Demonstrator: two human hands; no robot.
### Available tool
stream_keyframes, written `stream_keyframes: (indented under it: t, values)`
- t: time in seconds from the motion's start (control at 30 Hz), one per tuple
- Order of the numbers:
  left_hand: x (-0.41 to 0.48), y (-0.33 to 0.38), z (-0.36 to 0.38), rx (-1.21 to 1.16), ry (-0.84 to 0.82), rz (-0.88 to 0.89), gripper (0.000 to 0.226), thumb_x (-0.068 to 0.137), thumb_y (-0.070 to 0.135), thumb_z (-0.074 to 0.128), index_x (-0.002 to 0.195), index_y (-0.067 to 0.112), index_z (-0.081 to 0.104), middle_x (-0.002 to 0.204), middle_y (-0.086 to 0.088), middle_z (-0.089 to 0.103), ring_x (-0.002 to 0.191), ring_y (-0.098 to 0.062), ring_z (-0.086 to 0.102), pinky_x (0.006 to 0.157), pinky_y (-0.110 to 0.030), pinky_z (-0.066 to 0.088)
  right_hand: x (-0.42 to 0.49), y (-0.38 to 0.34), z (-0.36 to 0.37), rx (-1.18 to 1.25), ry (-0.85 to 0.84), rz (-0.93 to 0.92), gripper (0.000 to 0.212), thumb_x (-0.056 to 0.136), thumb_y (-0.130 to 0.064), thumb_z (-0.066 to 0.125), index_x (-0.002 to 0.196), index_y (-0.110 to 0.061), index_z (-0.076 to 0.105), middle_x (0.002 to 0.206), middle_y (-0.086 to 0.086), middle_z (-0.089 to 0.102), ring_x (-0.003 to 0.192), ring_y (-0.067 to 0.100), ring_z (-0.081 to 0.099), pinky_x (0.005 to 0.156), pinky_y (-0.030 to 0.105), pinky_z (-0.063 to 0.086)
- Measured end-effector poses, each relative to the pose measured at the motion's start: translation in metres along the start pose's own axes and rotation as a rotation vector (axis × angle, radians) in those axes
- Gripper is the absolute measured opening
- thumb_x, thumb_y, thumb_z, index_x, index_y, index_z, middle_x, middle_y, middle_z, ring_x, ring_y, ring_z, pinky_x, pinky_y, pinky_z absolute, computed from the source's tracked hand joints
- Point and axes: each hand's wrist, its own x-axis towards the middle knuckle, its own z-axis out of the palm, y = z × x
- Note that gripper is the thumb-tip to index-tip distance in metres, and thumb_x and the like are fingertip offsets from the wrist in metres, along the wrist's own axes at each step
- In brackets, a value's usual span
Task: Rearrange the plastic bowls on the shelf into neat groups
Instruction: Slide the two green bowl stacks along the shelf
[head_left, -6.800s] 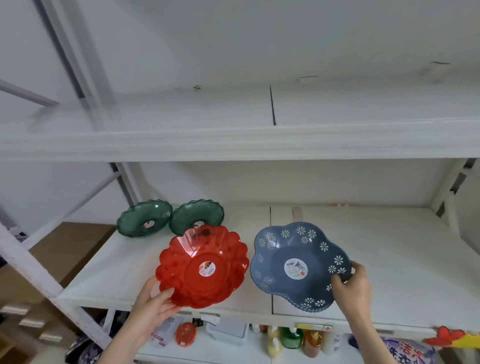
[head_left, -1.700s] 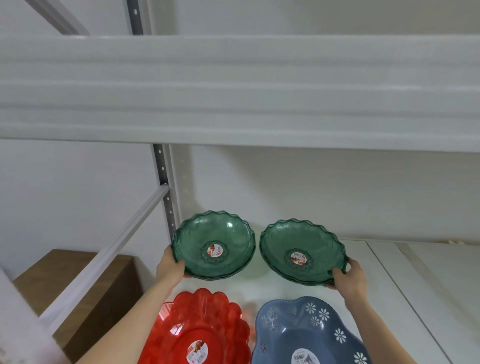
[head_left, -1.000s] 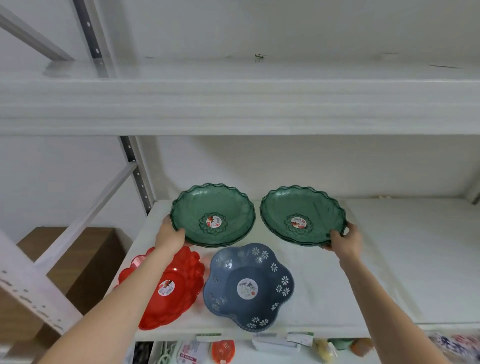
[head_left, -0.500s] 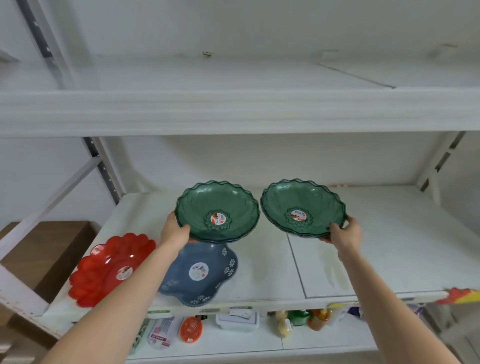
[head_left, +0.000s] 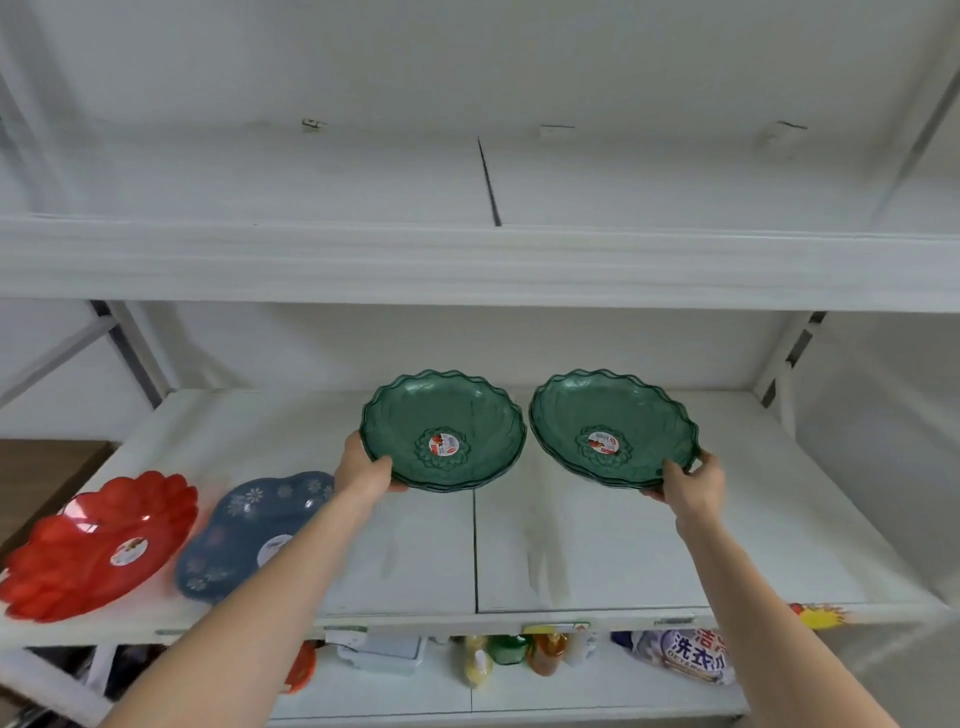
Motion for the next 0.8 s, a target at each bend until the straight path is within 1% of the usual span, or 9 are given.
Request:
stream_keyframes:
  t: [0.1, 0.2, 0.33, 0.43, 0.53, 0.6, 0.67, 0.7, 0.8]
  values:
    - [-0.009, 0.007, 0.032, 0.006, -0.021, 0.003, 0.059, 0.09, 0.0, 0.047, 0.143, 0.022, 0.032, 0.134, -0.011, 0.053, 0.069, -0.033, 0.071, 0.082, -0.046, 0.058, 0.019, 0.002, -0.025, 0.025, 0.021, 0.008, 0.053, 0.087, -0.001, 0.049, 0.138, -0.006, 0.037, 0.13, 0.022, 0.053, 0.077, 0.044, 0.066, 0.069, 0.043, 0.057]
    - [-0.016, 0.011, 0.069, -0.004, -0.026, 0.014, 0.059, 0.089, -0.001, 0.047, 0.142, 0.021, 0.032, 0.136, -0.012, 0.052, 0.069, -0.033, 0.071, 0.082, -0.047, 0.058, 0.042, 0.002, -0.053, 0.024, 0.05, 0.019, 0.051, 0.087, -0.003, 0.051, 0.137, -0.007, 0.038, 0.129, 0.021, 0.052, 0.077, 0.044, 0.067, 0.066, 0.039, 0.056]
    - [-0.026, 0.015, 0.125, -0.023, -0.016, -0.001, 0.059, 0.089, 0.003, 0.048, 0.142, 0.025, 0.032, 0.134, -0.012, 0.053, 0.067, -0.031, 0.072, 0.081, -0.045, 0.058, 0.086, 0.002, -0.09, -0.009, 0.056, 0.012, 0.051, 0.087, -0.005, 0.052, 0.136, -0.01, 0.039, 0.127, 0.019, 0.053, 0.062, 0.037, 0.067, 0.055, 0.036, 0.058]
    - [-0.035, 0.014, 0.171, -0.046, 0.014, -0.008, 0.061, 0.09, 0.004, 0.048, 0.144, 0.025, 0.031, 0.136, -0.012, 0.051, 0.066, -0.031, 0.071, 0.081, -0.044, 0.058, 0.123, 0.0, -0.118, -0.042, 0.034, 0.018, 0.052, 0.088, -0.005, 0.051, 0.137, -0.011, 0.038, 0.128, 0.02, 0.053, 0.057, 0.033, 0.067, 0.061, 0.038, 0.058]
    - [-0.042, 0.012, 0.216, -0.089, 0.043, -0.029, 0.061, 0.089, 0.003, 0.049, 0.144, 0.024, 0.031, 0.138, -0.011, 0.05, 0.068, -0.029, 0.071, 0.084, -0.046, 0.057, 0.16, -0.003, -0.144, -0.085, 0.01, -0.008, 0.051, 0.088, -0.005, 0.051, 0.138, -0.011, 0.038, 0.129, 0.021, 0.053, 0.055, 0.033, 0.066, 0.051, 0.036, 0.058]
    - [-0.046, 0.009, 0.243, -0.116, 0.064, -0.037, 0.06, 0.09, 0.003, 0.049, 0.144, 0.023, 0.031, 0.138, -0.011, 0.051, 0.068, -0.027, 0.071, 0.082, -0.043, 0.058, 0.183, -0.002, -0.156, -0.099, -0.002, -0.019, 0.051, 0.089, -0.003, 0.05, 0.137, -0.01, 0.037, 0.131, 0.022, 0.052, 0.053, 0.031, 0.066, 0.045, 0.029, 0.055]
    - [-0.046, 0.005, 0.264, -0.129, 0.081, -0.045, 0.061, 0.09, 0.003, 0.049, 0.144, 0.023, 0.031, 0.137, -0.011, 0.051, 0.068, -0.027, 0.07, 0.083, -0.045, 0.058, 0.205, 0.004, -0.164, -0.088, -0.013, -0.022, 0.05, 0.089, -0.001, 0.05, 0.137, -0.007, 0.036, 0.131, 0.024, 0.051, 0.046, 0.021, 0.067, 0.034, 0.02, 0.048]
    - [-0.045, 0.004, 0.273, -0.134, 0.087, -0.051, 0.061, 0.09, 0.003, 0.049, 0.145, 0.023, 0.03, 0.137, -0.012, 0.051, 0.068, -0.028, 0.07, 0.085, -0.046, 0.057, 0.214, 0.007, -0.166, -0.076, -0.019, -0.019, 0.049, 0.09, 0.0, 0.049, 0.137, -0.006, 0.036, 0.13, 0.025, 0.051, 0.045, 0.019, 0.067, 0.032, 0.018, 0.045]
    - [-0.035, -0.003, 0.298, -0.118, 0.108, -0.062, 0.062, 0.091, 0.004, 0.049, 0.145, 0.024, 0.029, 0.137, -0.014, 0.052, 0.069, -0.03, 0.071, 0.085, -0.045, 0.057, 0.241, 0.02, -0.171, -0.082, -0.03, -0.021, 0.049, 0.089, 0.0, 0.049, 0.136, -0.005, 0.037, 0.127, 0.027, 0.054, 0.041, 0.018, 0.065, 0.031, 0.016, 0.043]
